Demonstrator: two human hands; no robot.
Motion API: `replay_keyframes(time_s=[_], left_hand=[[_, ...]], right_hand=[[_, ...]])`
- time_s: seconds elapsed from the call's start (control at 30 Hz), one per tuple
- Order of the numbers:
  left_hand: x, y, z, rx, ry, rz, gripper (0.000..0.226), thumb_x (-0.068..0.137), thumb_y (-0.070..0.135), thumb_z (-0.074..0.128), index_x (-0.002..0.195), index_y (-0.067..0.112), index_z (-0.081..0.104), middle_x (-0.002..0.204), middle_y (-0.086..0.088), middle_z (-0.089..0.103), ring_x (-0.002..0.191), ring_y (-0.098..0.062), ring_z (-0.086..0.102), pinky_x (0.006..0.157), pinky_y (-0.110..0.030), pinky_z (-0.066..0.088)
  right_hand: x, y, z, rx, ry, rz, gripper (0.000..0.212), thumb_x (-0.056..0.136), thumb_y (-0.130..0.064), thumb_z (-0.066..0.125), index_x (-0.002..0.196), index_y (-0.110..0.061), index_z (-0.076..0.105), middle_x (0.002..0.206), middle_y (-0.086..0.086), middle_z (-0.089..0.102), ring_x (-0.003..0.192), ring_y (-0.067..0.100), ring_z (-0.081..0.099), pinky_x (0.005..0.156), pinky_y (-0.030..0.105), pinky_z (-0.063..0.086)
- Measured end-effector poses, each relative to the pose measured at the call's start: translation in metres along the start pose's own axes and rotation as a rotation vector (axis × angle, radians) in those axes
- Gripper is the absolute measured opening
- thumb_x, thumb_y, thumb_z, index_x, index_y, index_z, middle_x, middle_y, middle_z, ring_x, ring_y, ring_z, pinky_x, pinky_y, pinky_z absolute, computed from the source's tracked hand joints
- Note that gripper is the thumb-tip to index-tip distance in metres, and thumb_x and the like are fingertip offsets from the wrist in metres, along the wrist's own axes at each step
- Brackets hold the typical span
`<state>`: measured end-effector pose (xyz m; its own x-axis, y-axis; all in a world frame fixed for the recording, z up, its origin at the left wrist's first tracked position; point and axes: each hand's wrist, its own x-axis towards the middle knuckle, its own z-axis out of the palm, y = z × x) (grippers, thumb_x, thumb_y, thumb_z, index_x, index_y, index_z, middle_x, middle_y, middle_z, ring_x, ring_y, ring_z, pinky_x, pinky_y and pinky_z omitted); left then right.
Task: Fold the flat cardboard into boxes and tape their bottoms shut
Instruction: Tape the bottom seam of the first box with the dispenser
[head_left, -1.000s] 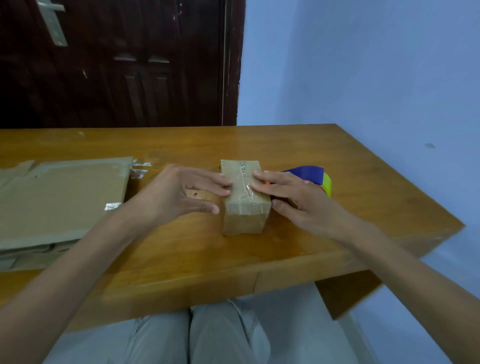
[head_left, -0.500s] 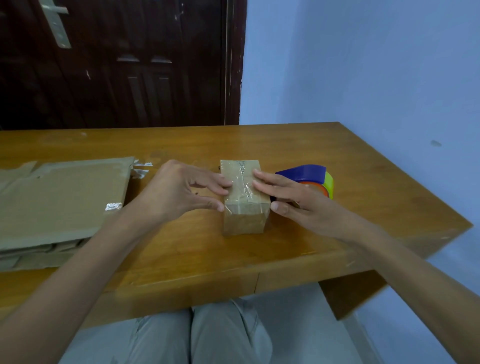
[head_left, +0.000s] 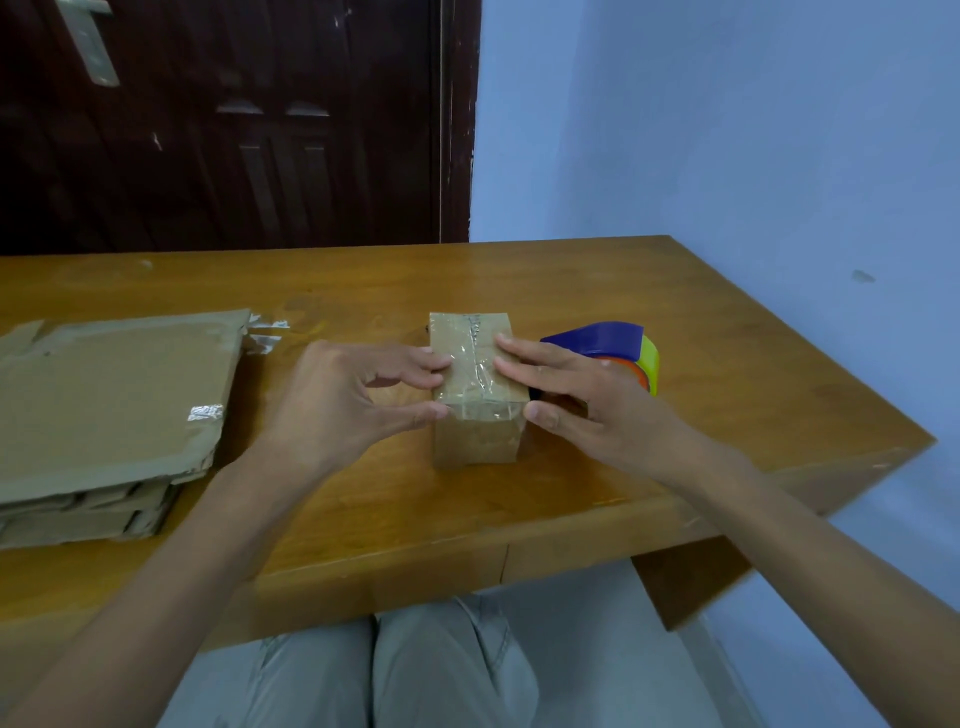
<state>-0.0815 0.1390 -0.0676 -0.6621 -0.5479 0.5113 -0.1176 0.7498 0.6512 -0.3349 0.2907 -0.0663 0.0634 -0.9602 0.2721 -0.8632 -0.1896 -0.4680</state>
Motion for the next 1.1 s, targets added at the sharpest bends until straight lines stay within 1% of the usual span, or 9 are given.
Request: replay_keyframes(time_s=[0.2,0.3,0.37,0.5,0.63,0.7,0.8,0.97,1.1], left_hand=[[-0.019,-0.006,0.025,-0.002,0.141,0.077,0.032,0.087,0.033,0.078,0.110,0.011,0.080,0.124,0.007,0.075,0.115,0.000,0.069,0.084,-0.024,0.063],[-0.025,-0.007,0.032,-0.048,0.167,0.075,0.028,0.092,0.033,0.073,0.112,0.014,0.077,0.128,0.008,0.073,0.120,-0.003,0.067,0.088,-0.025,0.062],[-0.025,-0.007,0.034,-0.077,0.180,0.061,0.028,0.091,0.033,0.073,0.112,0.015,0.078,0.127,0.008,0.073,0.122,-0.004,0.066,0.091,-0.027,0.061],[-0.024,-0.009,0.037,-0.131,0.201,0.025,0.026,0.090,0.020,0.079,0.115,0.015,0.078,0.129,0.009,0.073,0.124,-0.005,0.066,0.093,-0.029,0.061],[-0.028,-0.008,0.032,-0.133,0.149,-0.015,0.027,0.095,0.007,0.074,0.119,0.018,0.077,0.133,0.012,0.071,0.128,-0.001,0.063,0.094,-0.022,0.059],[-0.026,-0.001,0.029,-0.110,0.144,-0.060,0.020,0.098,0.020,0.071,0.116,0.022,0.079,0.131,0.016,0.071,0.123,0.005,0.063,0.086,-0.016,0.059],[-0.016,0.009,0.030,-0.049,0.218,-0.183,0.017,0.089,0.042,0.076,0.100,0.031,0.083,0.119,0.023,0.074,0.107,0.008,0.068,0.066,-0.012,0.057],[-0.008,0.007,0.025,-0.043,0.213,-0.190,0.015,0.080,0.037,0.086,0.091,0.029,0.084,0.111,0.017,0.078,0.103,0.008,0.070,0.074,-0.032,0.065],[-0.010,0.002,0.026,0.008,0.204,-0.127,0.024,0.078,0.039,0.085,0.097,0.025,0.084,0.112,0.014,0.078,0.098,0.007,0.072,0.071,-0.032,0.065]], right_hand=[[-0.002,-0.001,0.024,0.036,0.262,-0.018,0.046,0.101,-0.032,0.061,0.147,-0.029,0.060,0.159,-0.020,0.047,0.143,-0.004,0.046,0.112,0.038,0.050],[-0.002,-0.004,0.042,0.023,0.435,-0.043,0.044,0.096,-0.025,0.062,0.139,-0.023,0.068,0.153,-0.014,0.056,0.131,0.000,0.059,0.101,0.028,0.056],[-0.001,-0.005,0.050,0.007,0.502,-0.051,0.044,0.095,-0.022,0.061,0.139,-0.020,0.068,0.151,-0.012,0.058,0.128,0.001,0.061,0.101,0.026,0.056],[0.000,-0.008,0.050,0.011,0.471,-0.016,0.045,0.100,-0.026,0.056,0.144,-0.021,0.064,0.155,-0.015,0.053,0.133,-0.003,0.055,0.108,0.021,0.048],[-0.005,-0.008,0.041,0.011,0.363,0.006,0.043,0.107,-0.022,0.048,0.149,-0.024,0.058,0.160,-0.019,0.046,0.142,-0.004,0.046,0.105,0.007,0.038],[-0.005,-0.007,0.038,0.044,0.345,0.001,0.041,0.110,-0.020,0.045,0.148,-0.022,0.059,0.159,-0.016,0.048,0.143,-0.002,0.045,0.106,0.009,0.038],[0.000,-0.007,0.037,0.084,0.377,0.042,0.036,0.111,-0.032,0.049,0.142,-0.024,0.065,0.154,-0.018,0.054,0.140,-0.003,0.049,0.108,0.020,0.046],[0.003,-0.006,0.039,0.075,0.416,0.042,0.035,0.106,-0.035,0.060,0.139,-0.026,0.068,0.150,-0.019,0.057,0.136,-0.006,0.052,0.102,0.026,0.055],[0.003,-0.002,0.039,0.031,0.407,0.027,0.039,0.103,-0.034,0.062,0.141,-0.028,0.066,0.151,-0.019,0.056,0.136,-0.004,0.053,0.101,0.032,0.058]])
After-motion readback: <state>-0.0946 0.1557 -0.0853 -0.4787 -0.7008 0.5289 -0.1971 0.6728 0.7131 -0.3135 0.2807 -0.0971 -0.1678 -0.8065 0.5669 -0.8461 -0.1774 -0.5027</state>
